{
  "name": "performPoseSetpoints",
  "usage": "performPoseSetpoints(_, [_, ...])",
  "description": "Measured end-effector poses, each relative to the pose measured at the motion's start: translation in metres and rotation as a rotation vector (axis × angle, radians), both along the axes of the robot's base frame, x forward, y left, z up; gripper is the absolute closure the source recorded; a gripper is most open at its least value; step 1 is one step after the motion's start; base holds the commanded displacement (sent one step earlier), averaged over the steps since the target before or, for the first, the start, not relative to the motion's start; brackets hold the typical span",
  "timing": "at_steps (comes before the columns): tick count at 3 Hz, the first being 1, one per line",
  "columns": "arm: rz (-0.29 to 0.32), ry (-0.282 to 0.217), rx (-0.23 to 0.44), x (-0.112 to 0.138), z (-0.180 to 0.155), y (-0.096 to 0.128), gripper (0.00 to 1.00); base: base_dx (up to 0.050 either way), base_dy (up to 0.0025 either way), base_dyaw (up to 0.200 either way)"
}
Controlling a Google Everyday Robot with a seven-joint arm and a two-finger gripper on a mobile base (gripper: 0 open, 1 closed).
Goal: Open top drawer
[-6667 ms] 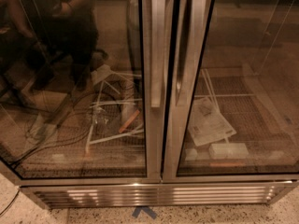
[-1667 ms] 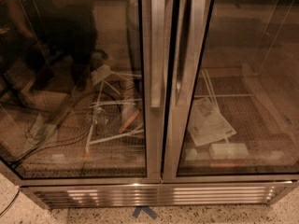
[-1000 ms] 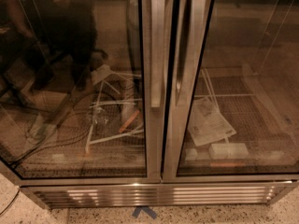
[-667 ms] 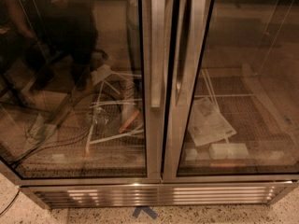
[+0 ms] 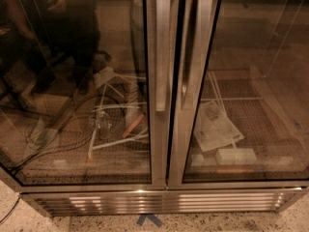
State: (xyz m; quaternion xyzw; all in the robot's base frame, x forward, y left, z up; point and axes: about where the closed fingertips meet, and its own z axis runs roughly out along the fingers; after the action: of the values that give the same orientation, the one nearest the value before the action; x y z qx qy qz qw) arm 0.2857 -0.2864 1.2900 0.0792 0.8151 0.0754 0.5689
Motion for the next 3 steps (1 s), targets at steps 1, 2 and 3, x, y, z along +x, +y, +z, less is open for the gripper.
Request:
performPoseSetpoints(1, [0.056, 0.067, -0.02, 0.0215, -0.0114, 0.0243, 0.0, 0.0, 0.0, 0.0])
performPoseSetpoints(2, [0.056, 0.067, -0.02, 0.0215, -0.0114, 0.0243, 0.0, -0.044, -0.00208, 0.094])
performPoseSetpoints(3, [0.056, 0.067, -0.02, 0.0215, -0.0114, 0.0243, 0.0, -0.047, 0.0, 0.0])
